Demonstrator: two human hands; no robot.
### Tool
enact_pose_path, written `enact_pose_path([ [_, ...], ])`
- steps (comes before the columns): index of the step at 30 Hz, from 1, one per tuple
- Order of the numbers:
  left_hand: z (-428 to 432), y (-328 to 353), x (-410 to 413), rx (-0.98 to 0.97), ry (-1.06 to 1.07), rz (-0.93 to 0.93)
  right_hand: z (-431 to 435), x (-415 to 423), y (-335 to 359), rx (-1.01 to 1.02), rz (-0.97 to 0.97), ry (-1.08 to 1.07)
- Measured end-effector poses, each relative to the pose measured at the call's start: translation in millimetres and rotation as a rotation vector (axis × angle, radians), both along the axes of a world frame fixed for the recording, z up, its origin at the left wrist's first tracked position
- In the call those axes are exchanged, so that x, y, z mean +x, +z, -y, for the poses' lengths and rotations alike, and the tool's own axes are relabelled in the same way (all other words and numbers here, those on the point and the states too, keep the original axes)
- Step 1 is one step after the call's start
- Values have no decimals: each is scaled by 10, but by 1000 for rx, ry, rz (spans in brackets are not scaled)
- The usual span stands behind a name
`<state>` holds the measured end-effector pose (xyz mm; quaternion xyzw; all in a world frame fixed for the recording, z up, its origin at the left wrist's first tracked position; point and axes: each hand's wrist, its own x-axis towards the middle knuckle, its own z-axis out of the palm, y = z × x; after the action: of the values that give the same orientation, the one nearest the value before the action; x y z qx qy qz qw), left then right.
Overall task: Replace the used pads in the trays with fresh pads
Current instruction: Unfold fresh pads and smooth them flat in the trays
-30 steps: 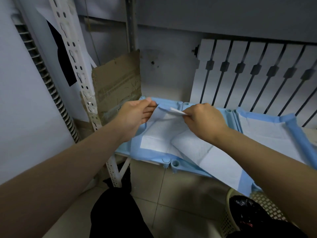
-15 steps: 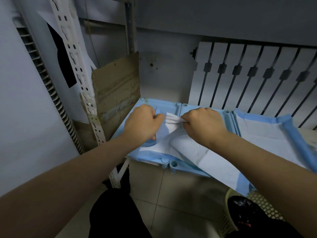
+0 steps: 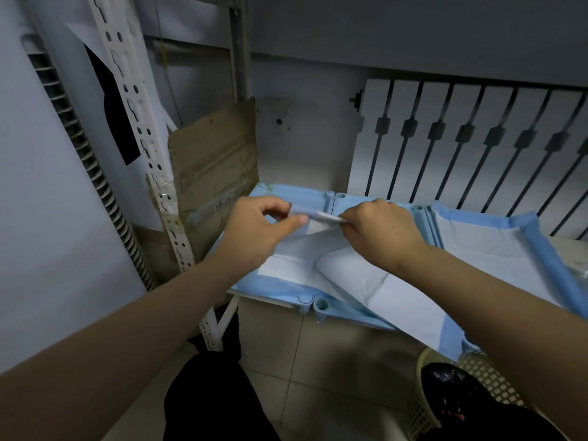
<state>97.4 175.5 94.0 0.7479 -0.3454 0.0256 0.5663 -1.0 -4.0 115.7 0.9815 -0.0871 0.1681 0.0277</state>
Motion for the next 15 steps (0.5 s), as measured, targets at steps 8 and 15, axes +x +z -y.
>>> enact_pose_path([
  [8, 99, 319, 65, 215, -149, 177, 101, 12, 18, 209, 57, 139],
  [15, 218, 542, 155, -28, -142, 41, 246, -52, 119, 331, 119, 175],
])
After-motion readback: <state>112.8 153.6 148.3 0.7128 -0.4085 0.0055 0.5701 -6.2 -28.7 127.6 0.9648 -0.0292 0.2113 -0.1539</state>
